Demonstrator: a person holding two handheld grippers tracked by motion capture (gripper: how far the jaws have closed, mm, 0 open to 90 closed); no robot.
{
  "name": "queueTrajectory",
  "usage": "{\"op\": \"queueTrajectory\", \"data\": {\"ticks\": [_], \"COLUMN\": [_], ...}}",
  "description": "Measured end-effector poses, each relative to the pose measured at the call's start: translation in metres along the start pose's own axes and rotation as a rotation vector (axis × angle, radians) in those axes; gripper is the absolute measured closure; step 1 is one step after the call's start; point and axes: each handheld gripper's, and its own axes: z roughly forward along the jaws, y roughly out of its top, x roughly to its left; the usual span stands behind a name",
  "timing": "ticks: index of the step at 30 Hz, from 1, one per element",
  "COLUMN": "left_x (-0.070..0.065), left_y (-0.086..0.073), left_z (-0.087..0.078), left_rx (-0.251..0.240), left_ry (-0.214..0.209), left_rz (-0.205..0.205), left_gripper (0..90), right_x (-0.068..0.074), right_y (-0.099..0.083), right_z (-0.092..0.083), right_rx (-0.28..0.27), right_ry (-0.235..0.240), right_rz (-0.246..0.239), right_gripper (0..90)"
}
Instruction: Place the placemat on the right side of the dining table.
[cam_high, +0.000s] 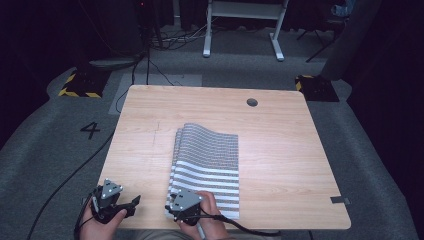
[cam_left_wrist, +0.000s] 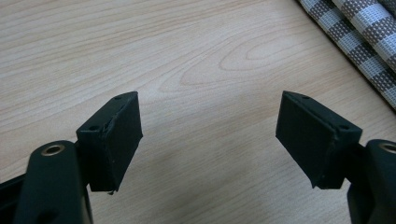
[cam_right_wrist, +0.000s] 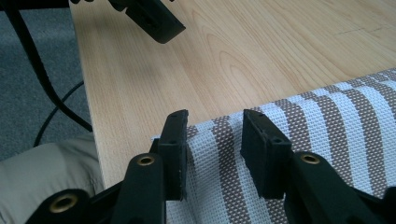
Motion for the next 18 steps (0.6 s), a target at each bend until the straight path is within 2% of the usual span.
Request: {"op": "queueTrajectory", "data": {"ticks": [2,4,5,6,10,11,18], "left_x": [0.0,0.0,0.0,0.0,0.0,0.0,0.001], "left_y": [0.0,0.0,0.0,0.0,0.001,0.001,0.003], "left_z": [0.0,0.001,0.001,0.001,0.001,0.002,0.005], "left_rx": [0.0,-0.002,-0.002,0.002,0.005,0.002,0.001], "left_ry": [0.0,0.002,0.002,0.004,-0.002,0.0,0.0], "left_rz": [0.001,0.0,0.0,0.004,0.006,0.004,0.005], "left_gripper": [22.8,22.8,22.8,22.8,22.8,22.8,22.8], "right_x": [-0.001,-0.006,-0.006,-0.009,-0.012,-0.015,-0.026], "right_y": [0.0,-0.001,-0.001,-0.001,0.0,0.002,0.006], "right_z": [-0.002,-0.005,-0.005,-0.008,-0.013,-0.019,-0.037], "right_rx": [0.004,-0.005,-0.005,-0.016,-0.03,-0.036,-0.071], "right_ry": [0.009,0.034,0.034,0.045,0.055,0.054,0.056], "right_rz": [0.0,-0.002,-0.002,-0.001,0.012,0.001,0.006], "right_gripper": [71.4,82.8,82.8,87.2,88.7,89.1,89.9]}}
